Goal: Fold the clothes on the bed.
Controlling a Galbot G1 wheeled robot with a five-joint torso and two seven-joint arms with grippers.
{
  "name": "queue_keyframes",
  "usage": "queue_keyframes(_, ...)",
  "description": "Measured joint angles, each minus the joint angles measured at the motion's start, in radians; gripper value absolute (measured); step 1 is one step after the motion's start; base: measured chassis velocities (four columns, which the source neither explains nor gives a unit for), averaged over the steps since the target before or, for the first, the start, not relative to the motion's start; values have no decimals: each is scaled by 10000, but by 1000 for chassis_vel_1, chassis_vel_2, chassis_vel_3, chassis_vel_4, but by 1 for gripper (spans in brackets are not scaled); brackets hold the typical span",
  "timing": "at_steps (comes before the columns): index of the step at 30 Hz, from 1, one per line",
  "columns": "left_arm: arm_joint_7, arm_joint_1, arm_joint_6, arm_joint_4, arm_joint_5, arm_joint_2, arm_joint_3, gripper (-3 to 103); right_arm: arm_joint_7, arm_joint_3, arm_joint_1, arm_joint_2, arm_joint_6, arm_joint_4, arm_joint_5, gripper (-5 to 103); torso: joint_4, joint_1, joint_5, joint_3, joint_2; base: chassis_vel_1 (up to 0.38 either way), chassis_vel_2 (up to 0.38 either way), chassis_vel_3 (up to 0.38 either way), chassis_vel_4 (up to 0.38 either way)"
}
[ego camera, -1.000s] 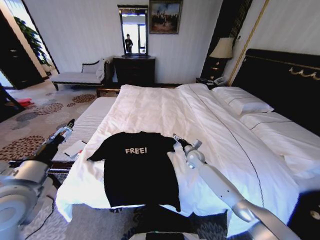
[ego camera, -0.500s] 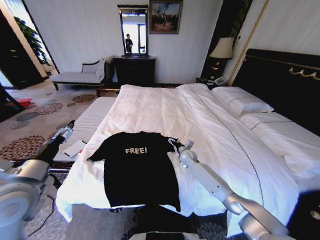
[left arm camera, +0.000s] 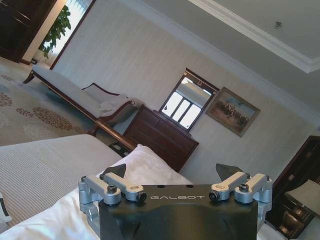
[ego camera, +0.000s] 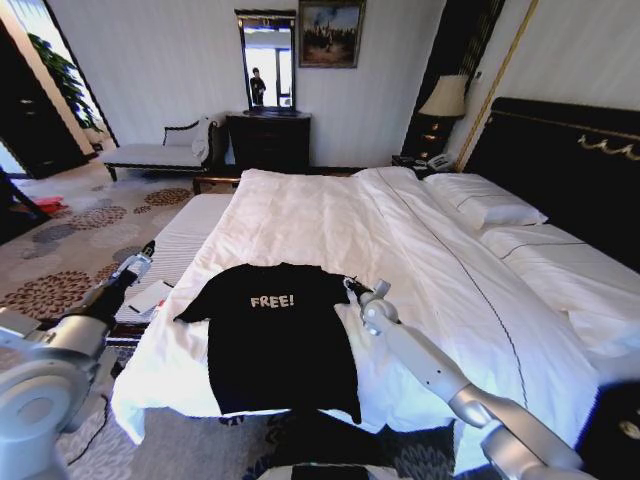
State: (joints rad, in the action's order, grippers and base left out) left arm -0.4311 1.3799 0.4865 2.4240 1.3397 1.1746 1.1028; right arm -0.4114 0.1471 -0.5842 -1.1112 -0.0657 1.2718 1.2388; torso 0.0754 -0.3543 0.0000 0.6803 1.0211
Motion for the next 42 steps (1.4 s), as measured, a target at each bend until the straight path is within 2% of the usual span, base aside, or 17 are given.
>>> queue_keyframes(1,0,12,0,16,0,-1,1,100,3,0,2,16,7,13,-5,38,0,0,0,0,0,0,0,0,0)
queue_keyframes(2,0,19,-1,23,0,-5,7,100,5,0,3,25,13,22,-12,38,0,0,0,0,0,0,0,0,0)
queue_keyframes(3,-1,42,-4,44,6,-14,27,100,10,-5,4,35,34,46,-25,27,1,0,0,0,0,0,0,0,0)
queue_keyframes(5,-1,58,-6,61,11,-19,42,100,13,-10,4,39,64,69,-28,27,0,0,0,0,0,0,0,0,0)
queue_keyframes(8,-2,101,-7,93,18,-29,63,100,59,-17,-14,69,165,180,-41,12,0,0,-1,0,0,0,0,0,0)
queue_keyframes(9,-2,101,-7,93,18,-29,63,100,59,-17,-14,69,165,180,-41,12,0,0,-1,0,0,0,0,0,0)
queue_keyframes(10,-3,114,-7,103,19,-31,68,100,124,-21,-36,81,255,244,-59,6,1,0,0,0,0,0,0,0,0)
queue_keyframes(12,-3,134,-8,124,21,-32,74,100,214,-34,-74,94,396,385,-78,2,2,0,0,0,0,0,0,0,0)
queue_keyframes(19,-5,200,-19,157,22,-35,111,100,450,46,-128,56,813,824,-131,0,2,0,-1,0,0,0,0,0,0)
queue_keyframes(25,-6,231,-29,167,-3,6,117,100,1113,450,-112,-172,1344,1092,-406,0,0,0,-2,0,0,0,0,0,0)
queue_keyframes(34,-5,223,-40,66,-90,64,74,100,1608,1104,-34,-1036,1792,1002,-679,0,-1,0,-3,0,0,0,0,0,0)
queue_keyframes(42,-5,175,-46,-34,-152,84,6,100,1712,1619,51,-1533,1888,697,-918,0,1,0,-1,0,0,0,0,0,0)
